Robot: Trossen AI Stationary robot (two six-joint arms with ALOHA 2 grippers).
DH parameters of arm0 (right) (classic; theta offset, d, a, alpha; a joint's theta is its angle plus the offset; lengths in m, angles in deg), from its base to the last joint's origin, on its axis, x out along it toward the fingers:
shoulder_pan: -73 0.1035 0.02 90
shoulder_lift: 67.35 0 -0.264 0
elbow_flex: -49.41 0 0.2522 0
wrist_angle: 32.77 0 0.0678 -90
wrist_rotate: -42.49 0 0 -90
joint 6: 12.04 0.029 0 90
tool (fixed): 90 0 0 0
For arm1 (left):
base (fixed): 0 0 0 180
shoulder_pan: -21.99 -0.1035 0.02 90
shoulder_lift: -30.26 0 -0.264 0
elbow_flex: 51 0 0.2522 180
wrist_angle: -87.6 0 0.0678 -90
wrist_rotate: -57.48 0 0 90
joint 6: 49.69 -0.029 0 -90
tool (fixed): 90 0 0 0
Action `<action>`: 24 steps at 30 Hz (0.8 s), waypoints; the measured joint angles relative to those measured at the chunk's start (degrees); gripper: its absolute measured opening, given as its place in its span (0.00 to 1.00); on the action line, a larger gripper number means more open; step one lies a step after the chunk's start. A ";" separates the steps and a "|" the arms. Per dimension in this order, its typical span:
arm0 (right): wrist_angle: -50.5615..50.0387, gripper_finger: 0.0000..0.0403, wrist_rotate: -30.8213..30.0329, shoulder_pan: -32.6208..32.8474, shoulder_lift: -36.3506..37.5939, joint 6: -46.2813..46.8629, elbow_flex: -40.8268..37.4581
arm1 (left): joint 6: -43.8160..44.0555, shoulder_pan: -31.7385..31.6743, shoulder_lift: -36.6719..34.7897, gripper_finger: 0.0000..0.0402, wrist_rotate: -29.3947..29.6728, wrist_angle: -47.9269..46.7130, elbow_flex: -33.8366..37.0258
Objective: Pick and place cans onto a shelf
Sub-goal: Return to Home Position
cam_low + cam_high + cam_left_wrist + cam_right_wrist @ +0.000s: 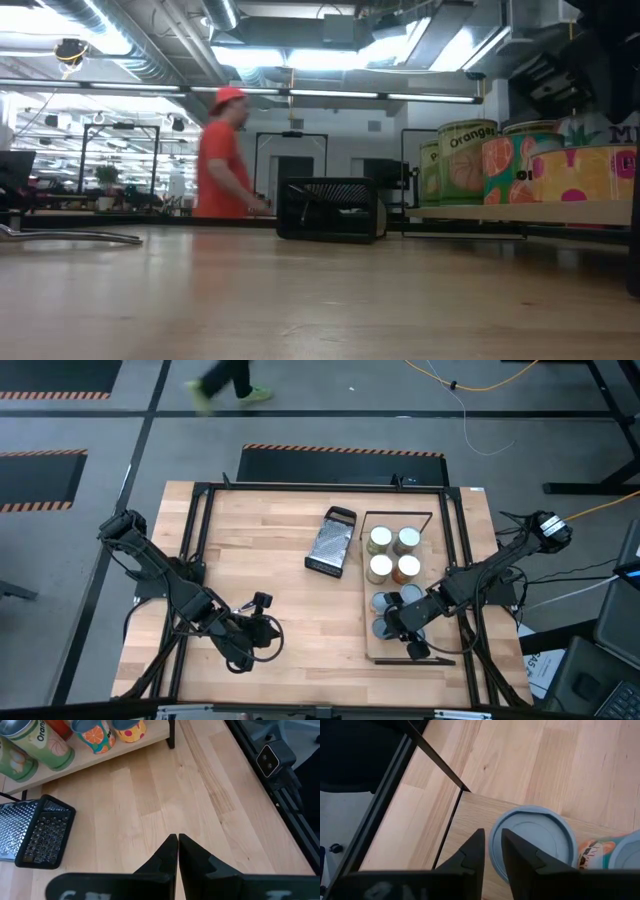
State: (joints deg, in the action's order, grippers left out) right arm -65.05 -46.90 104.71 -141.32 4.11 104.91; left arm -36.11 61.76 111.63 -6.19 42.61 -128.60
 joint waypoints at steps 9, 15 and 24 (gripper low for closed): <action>0.75 0.16 0.01 -0.02 0.00 -1.93 0.52 | -0.48 -0.65 -0.02 0.02 3.18 4.43 0.00; -3.03 0.17 0.02 -0.02 0.00 -6.25 6.35 | -1.83 -2.99 -0.02 0.02 6.15 12.07 0.00; -22.81 0.17 -0.61 -0.02 0.00 -15.96 24.56 | -18.43 -8.17 -3.33 0.02 8.92 28.49 -0.02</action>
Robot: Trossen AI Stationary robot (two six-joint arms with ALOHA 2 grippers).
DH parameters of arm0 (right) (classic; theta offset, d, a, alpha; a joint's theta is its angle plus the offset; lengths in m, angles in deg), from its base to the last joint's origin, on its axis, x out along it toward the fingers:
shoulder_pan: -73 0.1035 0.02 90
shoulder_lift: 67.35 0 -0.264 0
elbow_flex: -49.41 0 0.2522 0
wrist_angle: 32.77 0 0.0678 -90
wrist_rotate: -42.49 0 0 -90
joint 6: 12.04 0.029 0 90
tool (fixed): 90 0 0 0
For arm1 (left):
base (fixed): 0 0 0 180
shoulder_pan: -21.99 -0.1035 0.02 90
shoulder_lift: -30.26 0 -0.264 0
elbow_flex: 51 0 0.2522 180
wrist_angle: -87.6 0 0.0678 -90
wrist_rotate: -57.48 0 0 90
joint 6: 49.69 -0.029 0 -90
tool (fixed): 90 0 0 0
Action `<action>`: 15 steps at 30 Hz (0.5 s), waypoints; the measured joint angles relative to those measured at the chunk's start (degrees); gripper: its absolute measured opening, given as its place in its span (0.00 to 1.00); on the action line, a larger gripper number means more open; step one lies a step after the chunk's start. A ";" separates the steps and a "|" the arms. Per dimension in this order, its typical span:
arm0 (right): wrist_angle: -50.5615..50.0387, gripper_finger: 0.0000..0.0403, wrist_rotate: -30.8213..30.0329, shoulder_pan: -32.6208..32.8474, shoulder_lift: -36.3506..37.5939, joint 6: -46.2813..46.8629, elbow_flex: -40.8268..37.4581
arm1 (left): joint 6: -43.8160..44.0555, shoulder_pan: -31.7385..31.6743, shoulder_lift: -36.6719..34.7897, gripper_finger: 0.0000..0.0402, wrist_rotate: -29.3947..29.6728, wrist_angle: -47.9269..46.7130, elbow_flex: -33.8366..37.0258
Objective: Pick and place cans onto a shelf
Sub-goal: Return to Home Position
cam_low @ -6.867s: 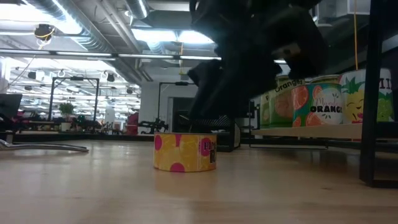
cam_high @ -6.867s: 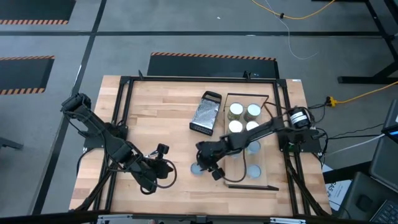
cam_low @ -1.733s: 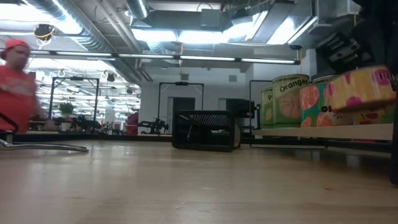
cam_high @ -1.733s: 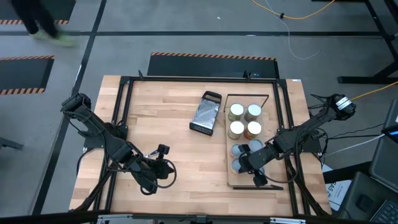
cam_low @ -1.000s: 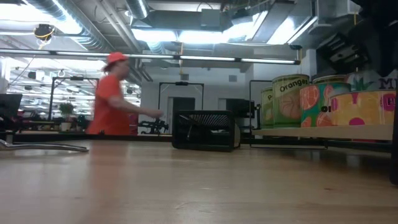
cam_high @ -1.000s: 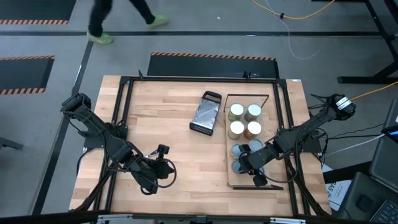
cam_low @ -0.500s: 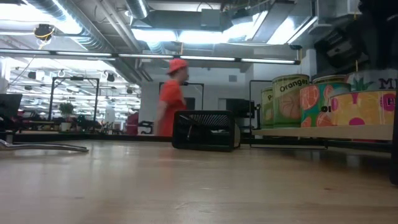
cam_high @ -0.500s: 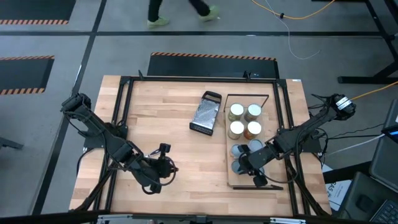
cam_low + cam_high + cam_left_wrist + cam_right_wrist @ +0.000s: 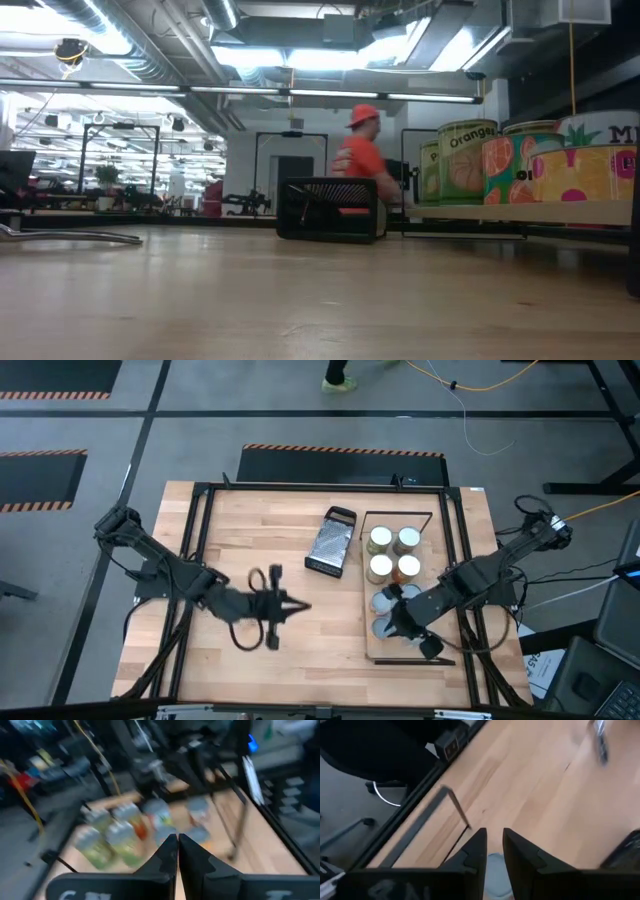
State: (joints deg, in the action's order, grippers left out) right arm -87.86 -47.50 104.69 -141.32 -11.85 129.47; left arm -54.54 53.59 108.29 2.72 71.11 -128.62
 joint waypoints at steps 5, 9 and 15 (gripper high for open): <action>-7.48 0.17 -0.34 0.00 0.02 -3.46 11.13 | -6.20 -2.22 -6.40 0.02 0.78 2.47 -0.07; -10.96 0.17 -0.36 0.00 0.02 -3.54 19.15 | -7.95 -2.44 -12.25 0.02 1.09 0.54 -0.07; -15.76 0.17 -0.39 0.00 1.99 -3.99 26.95 | -7.89 -0.10 -21.51 0.02 5.07 -7.26 -0.05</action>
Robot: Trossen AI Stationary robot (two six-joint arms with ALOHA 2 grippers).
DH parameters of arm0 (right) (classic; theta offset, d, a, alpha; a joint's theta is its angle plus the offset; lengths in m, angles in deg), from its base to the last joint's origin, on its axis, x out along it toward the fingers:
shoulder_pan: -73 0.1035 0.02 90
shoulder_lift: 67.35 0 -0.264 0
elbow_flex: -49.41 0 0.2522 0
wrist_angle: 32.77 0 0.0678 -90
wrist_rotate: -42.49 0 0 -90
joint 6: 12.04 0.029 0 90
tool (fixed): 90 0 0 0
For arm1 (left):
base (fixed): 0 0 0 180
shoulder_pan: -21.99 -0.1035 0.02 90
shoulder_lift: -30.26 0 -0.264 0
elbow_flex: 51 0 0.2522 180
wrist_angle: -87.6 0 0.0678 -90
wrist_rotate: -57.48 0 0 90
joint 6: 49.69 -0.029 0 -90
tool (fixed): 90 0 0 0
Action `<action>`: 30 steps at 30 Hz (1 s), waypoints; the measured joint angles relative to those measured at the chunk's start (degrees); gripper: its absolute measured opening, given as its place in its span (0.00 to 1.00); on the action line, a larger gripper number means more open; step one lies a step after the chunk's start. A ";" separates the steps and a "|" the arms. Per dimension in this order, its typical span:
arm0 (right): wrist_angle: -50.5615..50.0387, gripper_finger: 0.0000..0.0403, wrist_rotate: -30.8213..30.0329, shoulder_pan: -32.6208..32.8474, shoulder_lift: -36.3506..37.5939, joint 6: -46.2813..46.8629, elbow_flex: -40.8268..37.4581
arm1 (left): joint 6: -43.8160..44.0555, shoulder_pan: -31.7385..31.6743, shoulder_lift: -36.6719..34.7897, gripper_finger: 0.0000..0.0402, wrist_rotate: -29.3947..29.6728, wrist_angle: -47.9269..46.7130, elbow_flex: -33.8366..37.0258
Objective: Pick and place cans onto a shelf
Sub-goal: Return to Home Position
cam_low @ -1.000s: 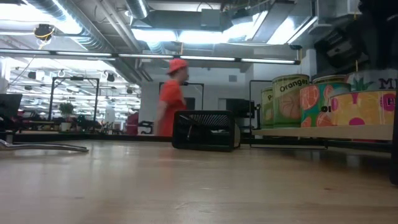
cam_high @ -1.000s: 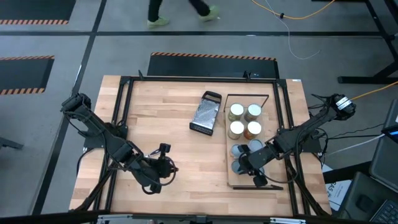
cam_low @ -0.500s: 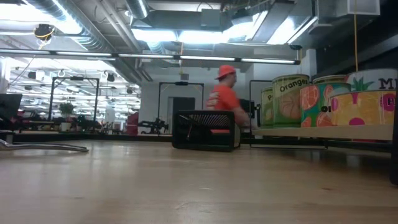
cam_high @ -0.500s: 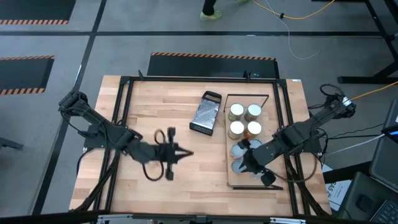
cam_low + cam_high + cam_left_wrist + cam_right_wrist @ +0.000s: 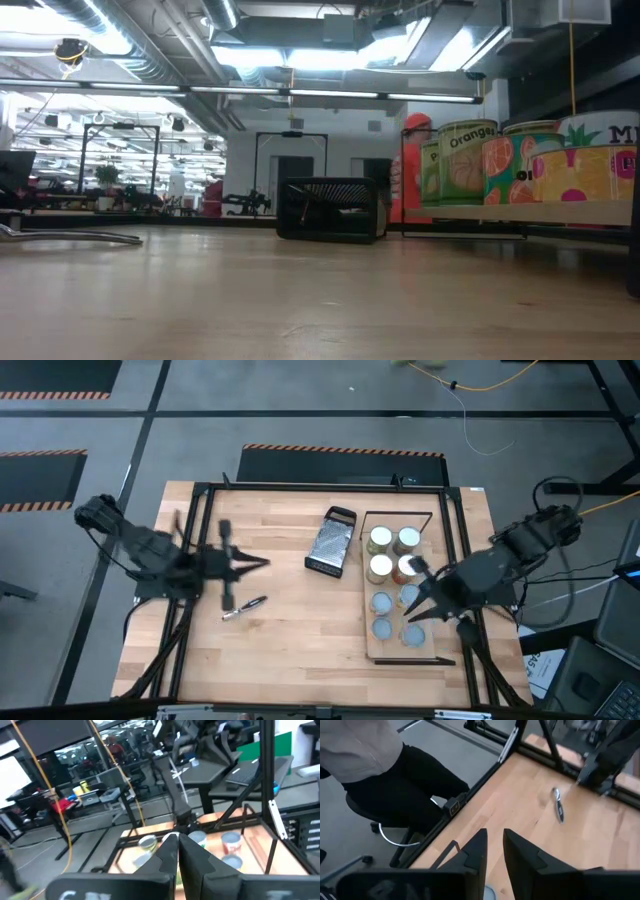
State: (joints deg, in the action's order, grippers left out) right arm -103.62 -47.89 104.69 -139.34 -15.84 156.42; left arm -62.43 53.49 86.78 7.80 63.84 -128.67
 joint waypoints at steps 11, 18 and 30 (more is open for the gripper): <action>4.57 0.17 -0.15 0.00 11.72 -0.93 -10.11 | 13.83 5.44 -14.83 0.02 4.01 -25.29 0.32; 15.95 0.17 -0.17 0.00 22.39 0.88 -26.36 | 13.64 5.98 -19.48 0.02 7.42 -20.15 11.95; 31.30 0.17 -3.41 -0.07 42.38 2.13 -48.60 | 7.71 5.11 -31.58 0.02 6.75 -2.51 34.67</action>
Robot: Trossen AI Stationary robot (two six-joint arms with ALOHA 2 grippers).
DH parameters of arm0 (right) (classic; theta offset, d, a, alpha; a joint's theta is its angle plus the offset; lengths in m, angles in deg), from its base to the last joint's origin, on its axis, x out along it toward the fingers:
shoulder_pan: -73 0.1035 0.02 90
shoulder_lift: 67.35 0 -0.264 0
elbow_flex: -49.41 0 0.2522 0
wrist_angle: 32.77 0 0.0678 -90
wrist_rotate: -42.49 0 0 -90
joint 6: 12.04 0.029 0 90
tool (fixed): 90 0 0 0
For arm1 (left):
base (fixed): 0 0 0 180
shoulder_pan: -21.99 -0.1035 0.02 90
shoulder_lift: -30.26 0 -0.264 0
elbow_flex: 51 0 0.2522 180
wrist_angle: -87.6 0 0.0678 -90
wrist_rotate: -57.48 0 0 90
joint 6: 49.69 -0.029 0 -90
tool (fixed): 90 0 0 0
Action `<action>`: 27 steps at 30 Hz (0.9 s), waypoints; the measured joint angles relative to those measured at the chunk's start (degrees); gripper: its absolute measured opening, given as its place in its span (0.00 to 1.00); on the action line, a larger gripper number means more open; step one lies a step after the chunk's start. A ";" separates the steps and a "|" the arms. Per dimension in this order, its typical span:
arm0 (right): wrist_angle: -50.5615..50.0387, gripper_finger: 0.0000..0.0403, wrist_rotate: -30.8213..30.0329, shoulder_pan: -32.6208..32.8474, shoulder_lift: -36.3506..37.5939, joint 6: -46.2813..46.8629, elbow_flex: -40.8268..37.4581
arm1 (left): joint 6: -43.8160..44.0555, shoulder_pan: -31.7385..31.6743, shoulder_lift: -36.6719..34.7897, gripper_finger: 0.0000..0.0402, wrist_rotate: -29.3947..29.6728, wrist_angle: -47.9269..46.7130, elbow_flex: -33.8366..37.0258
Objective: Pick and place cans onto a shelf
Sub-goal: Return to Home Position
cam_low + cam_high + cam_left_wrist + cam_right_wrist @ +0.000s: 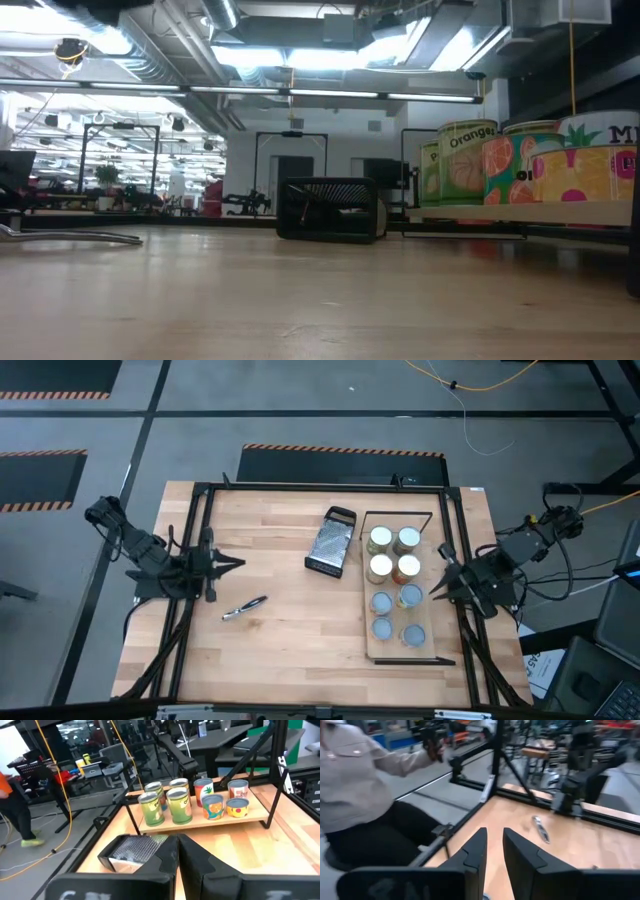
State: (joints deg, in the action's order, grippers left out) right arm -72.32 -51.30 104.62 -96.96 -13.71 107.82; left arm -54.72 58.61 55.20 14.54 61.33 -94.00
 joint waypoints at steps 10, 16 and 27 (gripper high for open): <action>9.99 0.17 -5.22 0.00 11.34 -0.10 -13.31 | -0.25 -2.22 -15.15 0.02 -0.04 4.63 12.55; 19.43 0.17 -5.61 -0.62 12.67 -0.43 -20.93 | -4.14 -4.55 -21.57 0.02 -5.02 11.17 19.29; 30.90 0.17 2.24 -13.20 12.61 0.16 -30.20 | -10.35 -14.79 -24.77 0.00 -13.20 23.97 26.95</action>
State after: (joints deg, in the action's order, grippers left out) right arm -41.42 -49.07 91.42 -84.35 -13.55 77.62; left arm -65.07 43.82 30.43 1.34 85.30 -67.05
